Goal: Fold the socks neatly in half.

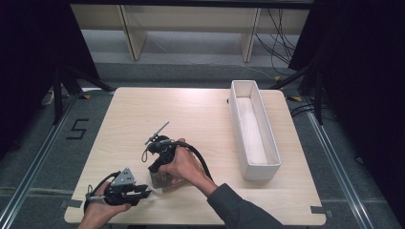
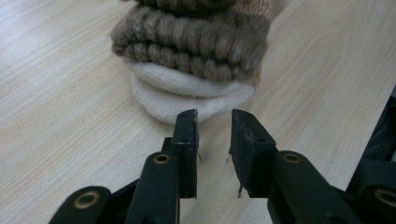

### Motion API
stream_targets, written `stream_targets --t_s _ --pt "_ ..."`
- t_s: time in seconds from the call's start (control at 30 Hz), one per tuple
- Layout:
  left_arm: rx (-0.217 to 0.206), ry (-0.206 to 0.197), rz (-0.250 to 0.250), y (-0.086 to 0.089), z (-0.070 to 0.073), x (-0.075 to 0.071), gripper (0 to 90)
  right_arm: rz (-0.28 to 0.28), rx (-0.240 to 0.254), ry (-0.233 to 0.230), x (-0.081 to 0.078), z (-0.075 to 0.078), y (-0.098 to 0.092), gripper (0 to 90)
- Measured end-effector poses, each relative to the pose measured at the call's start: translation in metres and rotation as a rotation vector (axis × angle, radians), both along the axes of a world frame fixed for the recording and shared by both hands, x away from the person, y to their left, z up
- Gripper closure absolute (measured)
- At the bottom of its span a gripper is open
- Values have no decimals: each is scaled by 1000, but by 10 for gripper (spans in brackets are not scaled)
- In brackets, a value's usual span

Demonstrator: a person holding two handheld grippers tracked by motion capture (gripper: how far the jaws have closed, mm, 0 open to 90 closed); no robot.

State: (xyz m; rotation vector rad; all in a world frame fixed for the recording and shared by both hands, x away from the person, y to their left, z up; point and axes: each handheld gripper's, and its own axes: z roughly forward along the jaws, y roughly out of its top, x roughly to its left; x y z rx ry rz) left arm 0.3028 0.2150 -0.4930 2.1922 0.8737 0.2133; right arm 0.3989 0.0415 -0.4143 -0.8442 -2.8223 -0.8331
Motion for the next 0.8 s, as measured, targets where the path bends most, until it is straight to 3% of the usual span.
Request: stream_targets --t_s 0.17,0.23,0.27,0.4,0.57,0.6,0.73,0.77,0.8 --pt "-7 -11 3 1 3 1 674 0 31 -18 1 14 -13 620" --pt "-24 -16 17 1 4 0 632 -17 37 -27 4 19 -23 617" --pt "-13 -20 17 2 6 1 610 -25 42 -29 5 22 -28 616" --pt "-28 -33 21 2 12 1 608 -53 53 -33 11 26 -49 595" --pt "-51 -47 29 -2 18 3 593 -39 58 -27 7 21 -64 583" --pt "-30 -52 15 -1 20 4 592 -22 58 -35 7 18 -65 580" --pt "-55 -61 4 -4 28 7 585 -3 47 -21 0 10 -61 574" --pt "-85 -60 21 -8 29 7 585 9 46 -21 -1 8 -58 574" --pt "-74 -60 7 -11 29 9 587 9 38 -11 -3 6 -54 573"
